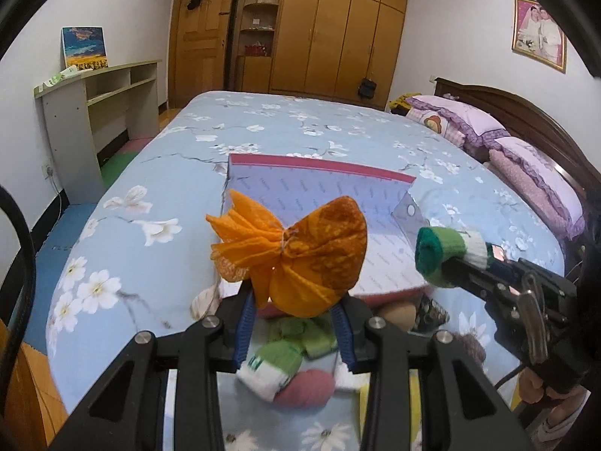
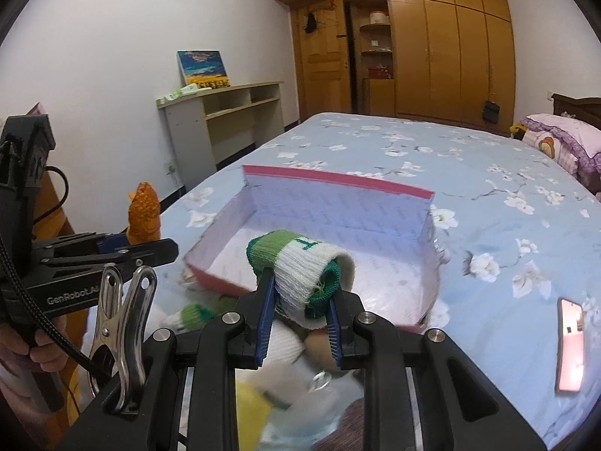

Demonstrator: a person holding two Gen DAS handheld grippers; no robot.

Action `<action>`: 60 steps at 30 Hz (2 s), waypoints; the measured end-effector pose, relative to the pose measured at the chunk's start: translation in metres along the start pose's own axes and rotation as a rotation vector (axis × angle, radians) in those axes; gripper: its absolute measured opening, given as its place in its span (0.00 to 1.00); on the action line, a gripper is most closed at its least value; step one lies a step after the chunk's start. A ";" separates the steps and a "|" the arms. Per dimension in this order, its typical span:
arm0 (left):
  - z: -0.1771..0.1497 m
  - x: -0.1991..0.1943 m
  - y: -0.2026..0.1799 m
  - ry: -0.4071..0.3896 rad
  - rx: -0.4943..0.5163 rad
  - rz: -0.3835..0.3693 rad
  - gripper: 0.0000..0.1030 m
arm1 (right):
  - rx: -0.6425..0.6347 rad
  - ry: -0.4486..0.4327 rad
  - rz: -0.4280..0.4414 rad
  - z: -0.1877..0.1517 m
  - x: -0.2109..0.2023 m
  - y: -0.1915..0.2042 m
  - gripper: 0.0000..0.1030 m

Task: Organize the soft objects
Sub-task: 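Lower the orange bow into the box and open the left gripper while the right gripper drops the sock inside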

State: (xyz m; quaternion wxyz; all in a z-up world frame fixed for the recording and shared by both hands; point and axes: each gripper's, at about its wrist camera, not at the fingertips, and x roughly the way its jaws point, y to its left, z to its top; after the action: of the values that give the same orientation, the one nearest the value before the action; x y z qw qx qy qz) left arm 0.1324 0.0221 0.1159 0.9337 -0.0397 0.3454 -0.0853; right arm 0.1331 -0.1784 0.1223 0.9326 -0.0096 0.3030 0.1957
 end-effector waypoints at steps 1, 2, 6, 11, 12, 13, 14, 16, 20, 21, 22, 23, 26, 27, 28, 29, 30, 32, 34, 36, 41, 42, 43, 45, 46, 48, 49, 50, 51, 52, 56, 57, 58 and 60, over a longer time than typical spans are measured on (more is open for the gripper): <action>0.003 0.004 0.000 0.002 -0.002 0.000 0.38 | 0.005 0.002 -0.004 0.001 0.003 -0.003 0.25; 0.005 0.008 -0.001 0.004 -0.005 -0.002 0.38 | 0.012 0.004 -0.008 0.003 0.007 -0.008 0.25; 0.016 0.028 -0.003 0.011 -0.013 -0.002 0.38 | 0.036 0.015 -0.027 0.006 0.020 -0.027 0.25; 0.031 0.058 -0.003 0.032 -0.015 0.003 0.38 | 0.058 0.043 -0.052 0.010 0.042 -0.047 0.25; 0.034 0.066 -0.003 0.038 -0.015 0.009 0.38 | 0.060 0.047 -0.054 0.011 0.046 -0.050 0.25; 0.036 0.070 -0.004 0.041 -0.015 0.011 0.38 | 0.061 0.050 -0.055 0.012 0.049 -0.053 0.25; 0.037 0.077 -0.004 0.047 -0.017 0.012 0.38 | 0.059 0.052 -0.060 0.014 0.054 -0.056 0.25; 0.040 0.091 -0.002 0.061 -0.021 0.025 0.38 | 0.053 0.058 -0.064 0.016 0.061 -0.059 0.25; 0.044 0.116 -0.002 0.091 -0.031 0.046 0.38 | 0.048 0.079 -0.070 0.020 0.079 -0.067 0.25; 0.045 0.123 -0.001 0.100 -0.032 0.053 0.38 | 0.051 0.083 -0.067 0.021 0.084 -0.069 0.25; 0.045 0.128 -0.001 0.106 -0.032 0.058 0.38 | 0.055 0.086 -0.067 0.021 0.088 -0.070 0.25; 0.046 0.133 -0.001 0.114 -0.033 0.063 0.38 | 0.058 0.090 -0.068 0.022 0.093 -0.073 0.25; 0.046 0.147 0.000 0.133 -0.034 0.070 0.38 | 0.052 0.103 -0.083 0.022 0.105 -0.077 0.25; 0.045 0.153 0.000 0.142 -0.033 0.076 0.38 | 0.051 0.107 -0.086 0.022 0.108 -0.079 0.25; 0.044 0.156 0.000 0.149 -0.033 0.079 0.38 | 0.051 0.113 -0.088 0.021 0.111 -0.080 0.25; 0.046 0.160 0.000 0.154 -0.034 0.080 0.38 | 0.053 0.119 -0.089 0.020 0.115 -0.082 0.25; 0.045 0.164 0.001 0.161 -0.038 0.081 0.38 | 0.054 0.125 -0.089 0.019 0.118 -0.083 0.25; 0.042 0.170 0.001 0.171 -0.042 0.083 0.38 | 0.053 0.134 -0.090 0.017 0.123 -0.085 0.25; 0.043 0.177 0.002 0.179 -0.049 0.093 0.38 | 0.050 0.135 -0.094 0.015 0.126 -0.086 0.25; 0.043 0.182 0.003 0.187 -0.062 0.094 0.38 | 0.052 0.138 -0.099 0.014 0.129 -0.087 0.25; 0.044 0.185 0.002 0.190 -0.053 0.115 0.38 | 0.061 0.154 -0.113 0.013 0.135 -0.089 0.25; 0.044 0.185 0.002 0.193 -0.052 0.118 0.39 | 0.066 0.166 -0.114 0.013 0.138 -0.090 0.25; 0.045 0.185 0.000 0.195 -0.053 0.117 0.43 | 0.070 0.169 -0.114 0.012 0.139 -0.091 0.25; 0.046 0.186 -0.001 0.197 -0.058 0.116 0.46 | 0.071 0.169 -0.113 0.012 0.139 -0.091 0.27; 0.046 0.186 -0.001 0.199 -0.061 0.118 0.50 | 0.073 0.167 -0.112 0.012 0.138 -0.092 0.27; 0.046 0.186 -0.001 0.200 -0.061 0.117 0.53 | 0.079 0.164 -0.110 0.012 0.138 -0.092 0.29; 0.046 0.185 -0.001 0.200 -0.059 0.116 0.54 | 0.081 0.163 -0.109 0.013 0.138 -0.093 0.30; 0.046 0.185 -0.002 0.200 -0.057 0.119 0.54 | 0.080 0.161 -0.106 0.013 0.138 -0.093 0.32; 0.046 0.184 -0.002 0.199 -0.053 0.122 0.54 | 0.076 0.157 -0.107 0.013 0.137 -0.093 0.34; 0.047 0.182 -0.002 0.196 -0.048 0.122 0.55 | 0.071 0.153 -0.111 0.012 0.136 -0.092 0.38; 0.046 0.178 -0.004 0.189 -0.036 0.115 0.59 | 0.055 0.144 -0.126 0.014 0.132 -0.089 0.47; 0.046 0.176 -0.005 0.191 -0.033 0.114 0.59 | 0.056 0.144 -0.124 0.014 0.131 -0.090 0.47; 0.047 0.176 -0.004 0.193 -0.032 0.112 0.59 | 0.058 0.147 -0.119 0.014 0.130 -0.090 0.48; 0.047 0.173 -0.003 0.196 -0.037 0.099 0.59 | 0.061 0.146 -0.110 0.014 0.129 -0.090 0.49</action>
State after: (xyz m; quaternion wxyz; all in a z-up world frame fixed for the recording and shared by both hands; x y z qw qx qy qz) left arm 0.2918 -0.0121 0.0421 0.8977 -0.0311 0.4380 -0.0362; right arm 0.2696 -0.2135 0.0517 0.9173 -0.0120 0.3749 0.1338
